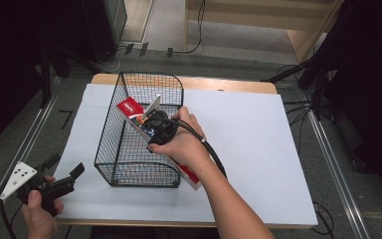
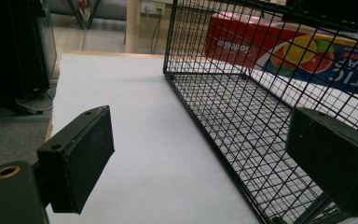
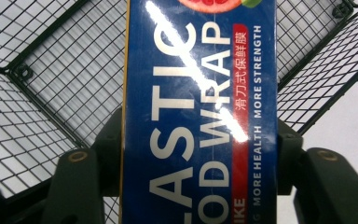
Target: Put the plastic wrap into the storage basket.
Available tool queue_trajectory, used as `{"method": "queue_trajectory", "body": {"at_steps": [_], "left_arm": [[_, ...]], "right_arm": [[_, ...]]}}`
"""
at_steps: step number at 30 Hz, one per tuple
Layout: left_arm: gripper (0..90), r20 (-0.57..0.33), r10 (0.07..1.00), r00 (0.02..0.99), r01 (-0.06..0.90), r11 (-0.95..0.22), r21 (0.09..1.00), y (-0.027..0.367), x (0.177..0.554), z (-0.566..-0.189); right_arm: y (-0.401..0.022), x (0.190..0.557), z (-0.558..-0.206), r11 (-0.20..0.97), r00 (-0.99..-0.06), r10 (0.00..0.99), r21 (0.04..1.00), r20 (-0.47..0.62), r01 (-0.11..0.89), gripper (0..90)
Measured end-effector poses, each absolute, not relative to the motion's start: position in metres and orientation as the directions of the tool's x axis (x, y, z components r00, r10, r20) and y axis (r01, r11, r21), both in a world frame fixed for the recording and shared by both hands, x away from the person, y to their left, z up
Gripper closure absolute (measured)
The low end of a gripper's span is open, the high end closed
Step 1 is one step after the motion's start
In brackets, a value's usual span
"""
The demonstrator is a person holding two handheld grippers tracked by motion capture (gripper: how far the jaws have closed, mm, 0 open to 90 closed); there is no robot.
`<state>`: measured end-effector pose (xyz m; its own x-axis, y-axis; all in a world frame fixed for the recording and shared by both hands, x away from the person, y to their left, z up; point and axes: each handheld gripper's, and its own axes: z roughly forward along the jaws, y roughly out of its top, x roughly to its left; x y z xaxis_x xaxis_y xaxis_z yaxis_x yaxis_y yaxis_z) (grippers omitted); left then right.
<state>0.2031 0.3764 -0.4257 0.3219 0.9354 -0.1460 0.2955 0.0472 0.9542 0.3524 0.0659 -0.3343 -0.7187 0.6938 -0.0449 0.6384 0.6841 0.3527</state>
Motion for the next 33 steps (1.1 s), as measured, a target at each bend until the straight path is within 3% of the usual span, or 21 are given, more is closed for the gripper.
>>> {"method": "queue_trajectory", "body": {"at_steps": [1,3,6,10,33], "left_arm": [[8.1,-0.148,0.935,0.322,0.293,0.050,0.955,0.377,0.203,-0.426],[8.1,-0.147,0.936,0.320,0.293,0.050,0.955,0.377,0.203,-0.426],[8.1,-0.148,0.936,0.320,0.296,0.049,0.954,0.378,0.203,-0.426],[8.1,-0.148,0.935,0.323,0.298,0.048,0.954,0.378,0.203,-0.426],[8.1,-0.140,0.934,0.327,0.302,0.037,0.952,0.375,0.204,-0.427]], "right_arm": [[0.063,0.353,-0.331,0.637,-0.693,0.721,0.414,-0.022,0.650,31.3],[0.061,0.356,-0.324,0.610,-0.679,0.734,0.417,0.023,0.674,28.7],[0.057,0.355,-0.314,0.580,-0.679,0.732,0.471,0.058,0.665,33.5],[0.039,0.358,-0.298,0.539,-0.648,0.760,0.505,0.053,0.674,32.3],[-0.053,0.367,-0.314,0.408,-0.512,0.855,0.507,0.077,0.759,30.9]]}}
